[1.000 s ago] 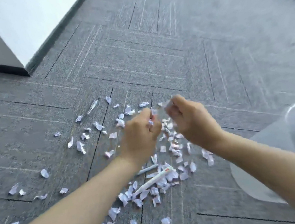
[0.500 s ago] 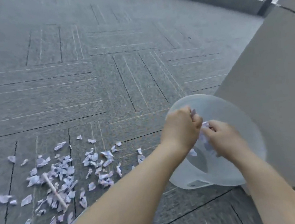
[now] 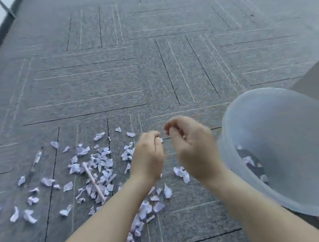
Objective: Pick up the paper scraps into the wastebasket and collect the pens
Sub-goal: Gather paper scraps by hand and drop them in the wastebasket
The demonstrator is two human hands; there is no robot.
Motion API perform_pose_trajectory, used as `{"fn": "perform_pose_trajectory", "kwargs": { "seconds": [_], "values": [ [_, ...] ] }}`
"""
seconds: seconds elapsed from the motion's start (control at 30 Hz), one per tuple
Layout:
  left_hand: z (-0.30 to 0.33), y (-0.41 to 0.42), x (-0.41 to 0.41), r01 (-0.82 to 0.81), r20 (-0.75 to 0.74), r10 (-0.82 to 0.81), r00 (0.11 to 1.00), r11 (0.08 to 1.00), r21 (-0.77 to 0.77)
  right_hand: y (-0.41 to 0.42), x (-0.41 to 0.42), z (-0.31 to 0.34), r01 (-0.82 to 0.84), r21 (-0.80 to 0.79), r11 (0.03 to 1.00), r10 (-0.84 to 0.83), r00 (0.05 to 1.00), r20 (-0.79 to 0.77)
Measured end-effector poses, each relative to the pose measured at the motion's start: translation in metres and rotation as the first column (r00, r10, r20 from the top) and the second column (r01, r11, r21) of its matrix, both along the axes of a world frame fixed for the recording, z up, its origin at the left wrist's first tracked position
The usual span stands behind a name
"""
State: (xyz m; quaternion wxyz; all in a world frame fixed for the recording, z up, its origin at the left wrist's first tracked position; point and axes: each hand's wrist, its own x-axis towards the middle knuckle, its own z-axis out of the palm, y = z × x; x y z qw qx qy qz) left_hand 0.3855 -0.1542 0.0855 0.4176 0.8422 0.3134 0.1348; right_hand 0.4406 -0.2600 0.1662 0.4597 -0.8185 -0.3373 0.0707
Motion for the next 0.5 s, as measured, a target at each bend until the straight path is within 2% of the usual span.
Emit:
{"fn": "perform_pose_trajectory", "kwargs": {
  "seconds": [0.03, 0.1, 0.17, 0.23, 0.37, 0.5],
  "values": [
    [-0.021, 0.015, -0.016, -0.037, -0.126, 0.038, 0.991, 0.999, 0.007, 0.015, -0.005, -0.029, -0.089, -0.116, 0.989, 0.087, 0.996, -0.018],
    [-0.056, 0.04, -0.047, -0.111, -0.293, 0.109, 0.95, 0.994, 0.011, 0.04, -0.011, -0.088, -0.254, -0.349, 0.902, 0.249, 0.967, -0.061],
    [-0.076, 0.055, -0.066, -0.153, -0.356, 0.147, 0.923, 0.988, 0.012, 0.057, -0.012, -0.133, -0.342, -0.528, 0.777, 0.348, 0.933, -0.092],
    [-0.091, 0.069, -0.075, -0.18, -0.39, 0.18, 0.903, 0.983, 0.037, 0.075, -0.011, -0.163, -0.369, -0.648, 0.666, 0.442, 0.895, -0.056],
    [-0.118, 0.101, -0.07, -0.148, -0.472, 0.216, 0.855, 0.973, 0.177, 0.122, 0.002, -0.192, -0.367, -0.716, 0.594, 0.583, 0.81, 0.068],
    [-0.139, 0.112, -0.083, -0.119, -0.553, 0.244, 0.796, 0.96, 0.253, 0.129, 0.002, -0.209, -0.532, -0.697, 0.482, 0.733, 0.681, -0.013]
  ]
}}
